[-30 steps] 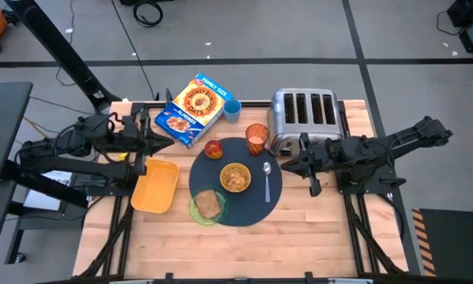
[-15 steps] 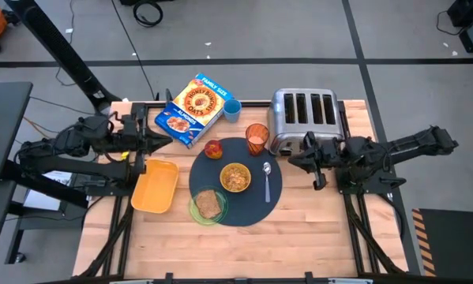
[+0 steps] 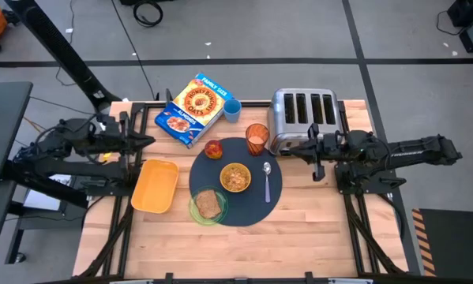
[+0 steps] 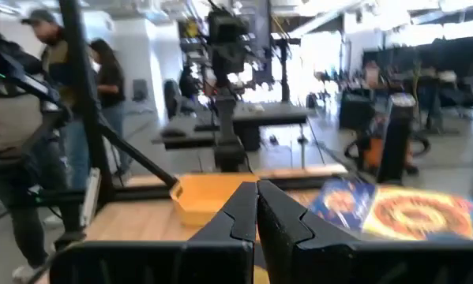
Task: Arrange a breakfast setting
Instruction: Return to Home Position
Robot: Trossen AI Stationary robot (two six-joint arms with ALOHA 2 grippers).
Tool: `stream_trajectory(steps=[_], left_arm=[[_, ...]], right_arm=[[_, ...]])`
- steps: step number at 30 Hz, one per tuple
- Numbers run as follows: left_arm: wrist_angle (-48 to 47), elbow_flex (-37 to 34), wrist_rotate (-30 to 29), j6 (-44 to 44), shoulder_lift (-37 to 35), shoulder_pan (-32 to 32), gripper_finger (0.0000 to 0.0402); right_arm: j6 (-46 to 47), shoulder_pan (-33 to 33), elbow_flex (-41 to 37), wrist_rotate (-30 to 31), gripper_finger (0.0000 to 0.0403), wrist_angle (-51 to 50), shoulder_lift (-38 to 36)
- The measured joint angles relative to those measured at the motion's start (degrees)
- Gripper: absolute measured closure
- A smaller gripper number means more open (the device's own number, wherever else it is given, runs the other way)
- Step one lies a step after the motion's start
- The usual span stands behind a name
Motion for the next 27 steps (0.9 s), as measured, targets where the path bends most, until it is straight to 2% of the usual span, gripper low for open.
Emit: stream_trajectory(steps=[4,13,20,27], left_arm=[[1.2,-1.8,0.0,1.2,-2.5,0.0,0.0379],[11.9,-15.0,0.0,2.5,-8.9,0.0,0.0379],[17.2,-22.4,0.0,1.7,-13.6,0.0,0.0379],[22.4,-29.7,0.1,1.7,-17.7,0.0,0.0379]], right_arm=[[1.1,-1.7,0.0,-0.9,0.0385,-6.1,-3.0],[-1.2,-2.0,0.0,-2.1,0.0385,-12.3,-9.9],[-1.7,-0.4,-2.5,-7.7,0.0385,-11.1,-16.5],[-0.8,0.7,-6.8,-8.0,0.0385,-11.2,-22.9]])
